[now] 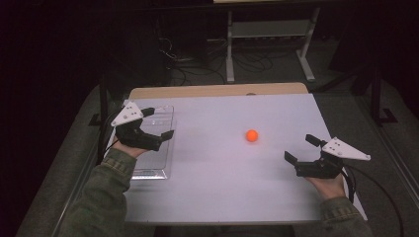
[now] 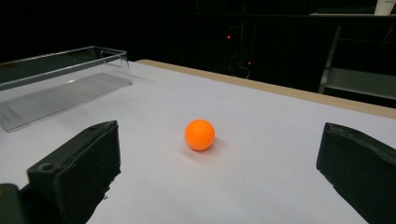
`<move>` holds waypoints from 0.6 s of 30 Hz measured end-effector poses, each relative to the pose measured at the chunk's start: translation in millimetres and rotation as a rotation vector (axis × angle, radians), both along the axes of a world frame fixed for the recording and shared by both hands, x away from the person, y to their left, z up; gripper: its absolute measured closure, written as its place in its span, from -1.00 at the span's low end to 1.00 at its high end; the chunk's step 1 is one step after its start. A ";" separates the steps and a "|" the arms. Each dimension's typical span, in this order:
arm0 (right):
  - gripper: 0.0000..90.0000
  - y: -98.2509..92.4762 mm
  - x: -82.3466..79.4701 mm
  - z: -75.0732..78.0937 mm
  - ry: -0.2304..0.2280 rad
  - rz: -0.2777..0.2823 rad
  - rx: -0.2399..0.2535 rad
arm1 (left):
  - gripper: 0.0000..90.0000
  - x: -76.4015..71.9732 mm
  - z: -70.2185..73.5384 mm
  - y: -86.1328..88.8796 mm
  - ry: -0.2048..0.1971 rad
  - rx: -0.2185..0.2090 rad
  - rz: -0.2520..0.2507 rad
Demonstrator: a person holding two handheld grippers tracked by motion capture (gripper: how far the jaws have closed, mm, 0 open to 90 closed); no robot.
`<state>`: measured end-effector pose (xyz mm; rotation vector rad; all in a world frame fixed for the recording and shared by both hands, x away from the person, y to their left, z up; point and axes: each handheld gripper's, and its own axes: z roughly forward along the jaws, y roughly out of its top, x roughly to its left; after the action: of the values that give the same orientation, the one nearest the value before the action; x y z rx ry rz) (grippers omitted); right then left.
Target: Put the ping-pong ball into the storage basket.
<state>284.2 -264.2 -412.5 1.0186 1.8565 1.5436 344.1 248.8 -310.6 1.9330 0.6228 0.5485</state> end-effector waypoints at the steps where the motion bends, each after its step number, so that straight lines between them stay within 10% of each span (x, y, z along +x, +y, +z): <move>1: -1.00 0.1 0.1 -0.2 0.003 0.001 -0.001 | -1.00 1.9 0.6 -4.1 0.001 0.002 -0.009; 18: -1.00 0.7 -0.7 -1.0 0.014 0.019 -0.005 | -1.00 19.0 9.2 -35.1 -0.008 0.019 -0.073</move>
<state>283.5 -263.5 -413.5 1.0151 1.8831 1.5461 363.1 213.7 -301.4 1.9623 0.5413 0.5171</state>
